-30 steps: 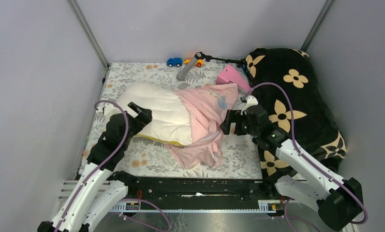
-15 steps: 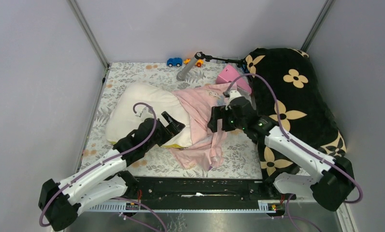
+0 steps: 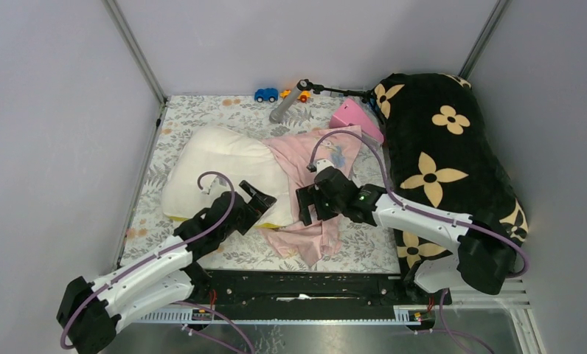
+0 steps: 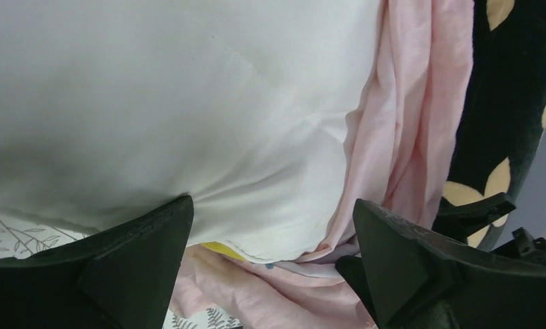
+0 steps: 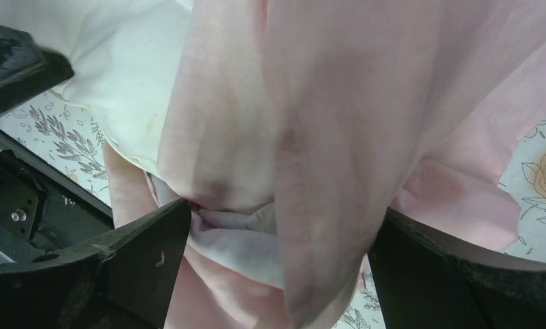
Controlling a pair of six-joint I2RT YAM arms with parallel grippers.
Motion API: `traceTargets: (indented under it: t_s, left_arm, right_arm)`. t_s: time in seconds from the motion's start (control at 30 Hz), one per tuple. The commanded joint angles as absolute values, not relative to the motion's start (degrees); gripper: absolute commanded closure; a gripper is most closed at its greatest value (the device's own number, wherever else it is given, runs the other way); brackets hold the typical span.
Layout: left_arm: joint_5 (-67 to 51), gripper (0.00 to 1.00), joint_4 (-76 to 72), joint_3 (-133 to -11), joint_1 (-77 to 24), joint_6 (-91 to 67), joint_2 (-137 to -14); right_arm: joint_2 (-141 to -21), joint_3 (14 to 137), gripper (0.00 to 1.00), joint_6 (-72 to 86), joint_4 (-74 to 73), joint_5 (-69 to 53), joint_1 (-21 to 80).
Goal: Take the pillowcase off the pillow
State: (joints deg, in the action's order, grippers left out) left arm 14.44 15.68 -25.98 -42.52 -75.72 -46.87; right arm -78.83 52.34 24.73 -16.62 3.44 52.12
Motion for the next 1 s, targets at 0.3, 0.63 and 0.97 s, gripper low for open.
traceTargets:
  t_s: [0.3, 0.63, 0.97]
  left_arm:
    - [11.94, 0.01, 32.08, -30.79, -42.97, -87.63, -44.19]
    - [9.68, 0.01, 15.05, -18.7, -42.79, -92.93, -51.38]
    - [19.38, 0.55, 17.16, -24.04, -37.48, -78.92, -52.72]
  right_arm:
    - [-81.46, 49.43, 0.0, 26.58, -7.21, 7.7, 53.25]
    - [-80.51, 47.68, 0.0, 26.69, -5.81, 7.46, 53.26]
    - [-82.63, 46.63, 0.0, 28.29, -7.04, 14.13, 53.31]
